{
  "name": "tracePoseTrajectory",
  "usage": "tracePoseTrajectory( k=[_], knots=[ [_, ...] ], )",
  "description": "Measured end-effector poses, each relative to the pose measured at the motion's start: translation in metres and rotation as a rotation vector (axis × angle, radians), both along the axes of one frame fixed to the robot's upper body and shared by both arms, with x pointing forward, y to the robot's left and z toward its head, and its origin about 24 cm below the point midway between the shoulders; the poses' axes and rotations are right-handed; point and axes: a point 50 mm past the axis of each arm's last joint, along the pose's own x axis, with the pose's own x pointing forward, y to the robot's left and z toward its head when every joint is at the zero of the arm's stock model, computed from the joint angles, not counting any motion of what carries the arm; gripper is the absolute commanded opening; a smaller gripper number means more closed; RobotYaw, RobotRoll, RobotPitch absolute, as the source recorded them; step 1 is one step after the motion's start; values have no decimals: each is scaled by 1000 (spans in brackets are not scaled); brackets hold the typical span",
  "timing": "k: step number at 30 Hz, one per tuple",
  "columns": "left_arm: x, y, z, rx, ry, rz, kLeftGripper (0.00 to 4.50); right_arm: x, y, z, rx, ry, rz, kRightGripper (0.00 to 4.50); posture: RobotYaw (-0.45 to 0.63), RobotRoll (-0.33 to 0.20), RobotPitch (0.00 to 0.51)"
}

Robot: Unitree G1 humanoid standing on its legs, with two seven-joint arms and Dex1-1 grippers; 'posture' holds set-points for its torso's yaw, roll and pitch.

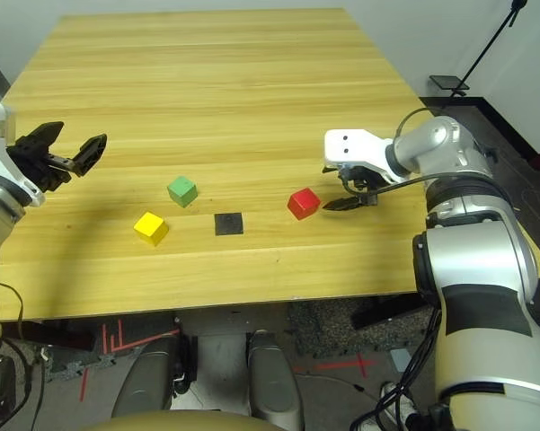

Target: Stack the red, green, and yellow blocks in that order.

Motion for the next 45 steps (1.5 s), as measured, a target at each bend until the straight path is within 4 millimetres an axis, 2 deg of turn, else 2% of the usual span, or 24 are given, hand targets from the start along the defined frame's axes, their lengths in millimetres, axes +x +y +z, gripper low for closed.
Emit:
tracePoseTrajectory(
  k=[14,17,20,22,28,33,36,41,45],
  knots=[
    [-11,5,-2,-16,7,53,4486,3,21,-15,-42,30,72,4478,424,-170,121],
    [-11,5,-2,-23,13,57,4500,3,22,-15,-40,34,76,3576,424,-173,121],
    [-11,5,-4,-32,16,60,4500,3,22,-15,-38,43,72,2425,420,-177,119],
    [-11,4,-4,-38,16,64,4500,5,23,-10,-22,28,72,2044,419,-178,117],
    [-11,2,-4,-45,12,64,4500,2,31,-10,104,124,77,2045,394,-186,113],
    [-7,-6,1,-47,-6,34,4500,2,57,0,252,222,179,2045,377,-195,105],
    [-4,-13,4,-51,-15,8,4500,2,72,8,249,220,220,2045,375,-202,104],
    [0,-15,4,-61,-11,0,4500,-11,90,-1,224,290,253,2045,383,-212,105],
    [3,-18,1,-64,8,-10,4500,-15,109,5,202,287,288,2045,402,-220,107]
  ],
)
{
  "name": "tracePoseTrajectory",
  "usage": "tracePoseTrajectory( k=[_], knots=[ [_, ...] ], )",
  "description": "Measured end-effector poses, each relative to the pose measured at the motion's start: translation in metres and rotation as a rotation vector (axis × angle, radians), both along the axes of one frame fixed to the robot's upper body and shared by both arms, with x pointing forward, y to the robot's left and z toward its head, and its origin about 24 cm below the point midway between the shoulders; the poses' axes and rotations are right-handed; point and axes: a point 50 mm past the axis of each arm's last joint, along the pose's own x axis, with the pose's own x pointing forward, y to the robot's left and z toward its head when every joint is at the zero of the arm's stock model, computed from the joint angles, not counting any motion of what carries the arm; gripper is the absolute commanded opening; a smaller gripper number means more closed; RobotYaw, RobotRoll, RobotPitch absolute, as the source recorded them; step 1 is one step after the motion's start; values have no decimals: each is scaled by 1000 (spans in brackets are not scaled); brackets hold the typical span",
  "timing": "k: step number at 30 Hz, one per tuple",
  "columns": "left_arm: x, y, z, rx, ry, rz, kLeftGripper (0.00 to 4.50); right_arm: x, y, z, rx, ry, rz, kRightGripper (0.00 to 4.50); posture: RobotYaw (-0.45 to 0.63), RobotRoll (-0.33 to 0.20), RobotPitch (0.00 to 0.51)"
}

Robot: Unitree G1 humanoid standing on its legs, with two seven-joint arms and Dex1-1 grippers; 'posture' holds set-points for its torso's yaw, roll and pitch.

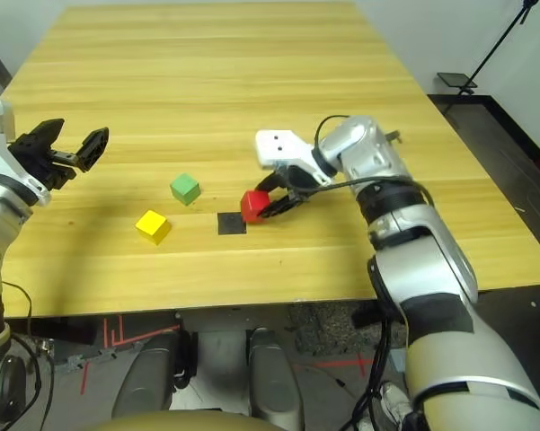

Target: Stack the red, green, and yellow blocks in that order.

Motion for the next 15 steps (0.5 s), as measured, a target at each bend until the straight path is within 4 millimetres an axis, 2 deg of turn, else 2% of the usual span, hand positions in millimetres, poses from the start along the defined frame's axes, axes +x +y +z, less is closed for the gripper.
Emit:
tracePoseTrajectory(
  k=[4,10,15],
  knots=[
    [1,-2,-1,0,3,-6,4500,-1,18,-2,-31,-14,-9,2045,427,-228,108],
    [-1,-2,-3,-5,3,14,4500,3,27,-7,-83,-38,-79,2045,456,-238,111],
    [-6,0,-7,-5,10,32,4500,5,36,-3,-90,-67,-88,2045,466,-238,110]
  ],
)
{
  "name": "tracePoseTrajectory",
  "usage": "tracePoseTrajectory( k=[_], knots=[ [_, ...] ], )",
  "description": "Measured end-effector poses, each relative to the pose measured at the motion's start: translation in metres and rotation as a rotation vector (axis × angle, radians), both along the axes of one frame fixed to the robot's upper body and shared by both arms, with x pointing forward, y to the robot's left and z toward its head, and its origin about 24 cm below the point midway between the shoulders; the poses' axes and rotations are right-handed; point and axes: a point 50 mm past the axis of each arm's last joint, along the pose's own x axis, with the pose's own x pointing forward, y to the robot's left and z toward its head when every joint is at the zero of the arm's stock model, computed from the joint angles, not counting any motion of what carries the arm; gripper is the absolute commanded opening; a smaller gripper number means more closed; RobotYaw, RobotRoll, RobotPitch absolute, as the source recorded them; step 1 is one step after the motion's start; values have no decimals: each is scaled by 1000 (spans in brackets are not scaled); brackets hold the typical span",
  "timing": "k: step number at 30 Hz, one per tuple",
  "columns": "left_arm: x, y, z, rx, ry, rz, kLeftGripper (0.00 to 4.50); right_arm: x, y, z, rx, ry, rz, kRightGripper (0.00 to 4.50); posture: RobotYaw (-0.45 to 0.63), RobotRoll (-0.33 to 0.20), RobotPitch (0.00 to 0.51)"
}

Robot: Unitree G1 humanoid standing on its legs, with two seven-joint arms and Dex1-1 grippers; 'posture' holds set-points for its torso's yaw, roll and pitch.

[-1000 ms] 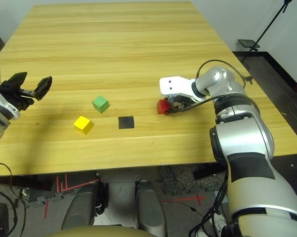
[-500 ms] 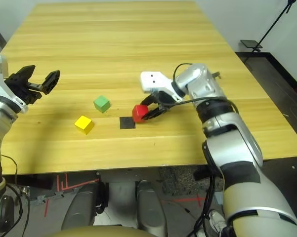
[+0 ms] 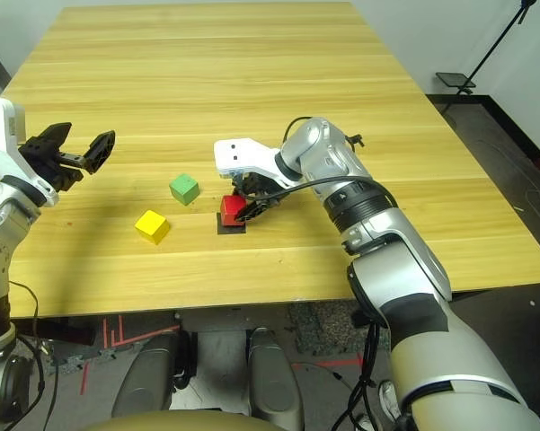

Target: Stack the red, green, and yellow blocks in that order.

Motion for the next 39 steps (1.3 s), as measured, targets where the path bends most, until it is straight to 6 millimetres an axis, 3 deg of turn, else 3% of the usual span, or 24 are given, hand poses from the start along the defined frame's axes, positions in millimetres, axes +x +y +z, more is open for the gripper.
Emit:
tracePoseTrajectory(
  k=[10,27,34,39],
  knots=[
    [-2,3,1,-2,-6,22,4500,-1,6,-3,2,19,1,2045,469,-232,114],
    [-2,2,2,-4,-1,25,4500,-11,-1,-8,-63,61,3,2045,453,-229,126],
    [-1,2,2,-4,1,24,4500,-11,-1,-8,-64,57,8,4381,451,-220,119],
    [0,0,5,4,6,7,4500,-11,-1,-6,-34,71,13,4483,463,-210,112]
  ],
)
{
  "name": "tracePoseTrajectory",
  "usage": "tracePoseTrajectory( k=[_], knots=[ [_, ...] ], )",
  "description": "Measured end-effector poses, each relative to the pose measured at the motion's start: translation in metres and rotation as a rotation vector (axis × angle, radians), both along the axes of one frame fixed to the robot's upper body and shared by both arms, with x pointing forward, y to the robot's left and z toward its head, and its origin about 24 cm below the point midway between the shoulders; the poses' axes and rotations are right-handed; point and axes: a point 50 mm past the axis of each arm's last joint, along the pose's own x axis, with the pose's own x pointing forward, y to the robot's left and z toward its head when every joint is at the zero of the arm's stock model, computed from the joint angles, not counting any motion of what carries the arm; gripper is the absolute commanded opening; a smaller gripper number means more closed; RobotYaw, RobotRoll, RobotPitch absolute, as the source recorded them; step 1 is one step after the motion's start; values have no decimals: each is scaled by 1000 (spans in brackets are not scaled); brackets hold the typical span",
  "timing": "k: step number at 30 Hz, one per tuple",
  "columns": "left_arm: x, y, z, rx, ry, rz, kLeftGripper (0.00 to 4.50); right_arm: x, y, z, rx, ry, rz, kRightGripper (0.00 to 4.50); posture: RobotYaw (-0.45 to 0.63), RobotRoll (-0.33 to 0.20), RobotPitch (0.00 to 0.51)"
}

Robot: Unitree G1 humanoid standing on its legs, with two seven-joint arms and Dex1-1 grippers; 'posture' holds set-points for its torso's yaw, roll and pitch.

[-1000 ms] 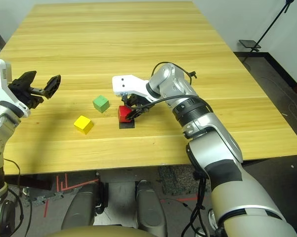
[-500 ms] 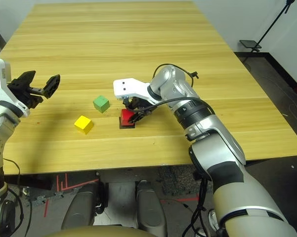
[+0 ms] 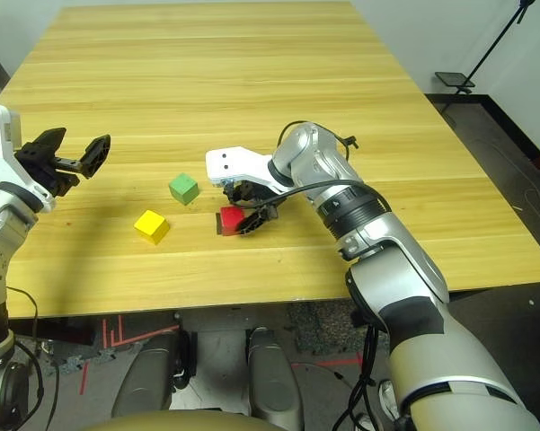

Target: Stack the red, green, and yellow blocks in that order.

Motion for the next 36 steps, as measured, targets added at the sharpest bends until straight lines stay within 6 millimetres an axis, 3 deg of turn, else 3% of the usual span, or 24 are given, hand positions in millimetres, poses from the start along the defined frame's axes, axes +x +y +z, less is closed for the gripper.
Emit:
tracePoseTrajectory(
  k=[2,5,8,10,13,16,19,22,28,36],
  knots=[
    [2,-3,6,12,8,-39,4500,0,-3,10,76,27,7,4483,460,-208,109],
    [3,-8,17,43,17,-113,4500,5,-21,40,185,-1,0,4483,439,-203,102],
    [3,-16,25,100,62,-212,4500,8,-65,61,287,-31,-88,4483,412,-195,95],
    [4,-25,27,151,105,-281,4500,7,-103,61,325,-23,-199,4483,389,-192,91],
    [7,-40,20,189,188,-360,4500,2,-140,58,361,-21,-326,4483,333,-180,84],
    [9,-59,6,178,285,-419,4500,-7,-168,45,395,-18,-426,4483,284,-163,83],
    [12,-76,-8,169,377,-451,4500,-19,-185,16,441,25,-531,4483,251,-148,84],
    [16,-87,-14,185,422,-467,4500,-28,-187,-1,467,63,-587,4483,219,-132,91],
    [28,-93,-33,241,496,-442,4500,-40,-177,-1,522,37,-607,4483,192,-113,105],
    [41,-86,-44,276,494,-365,4500,-48,-160,-2,560,40,-603,4483,182,-102,106]
  ],
)
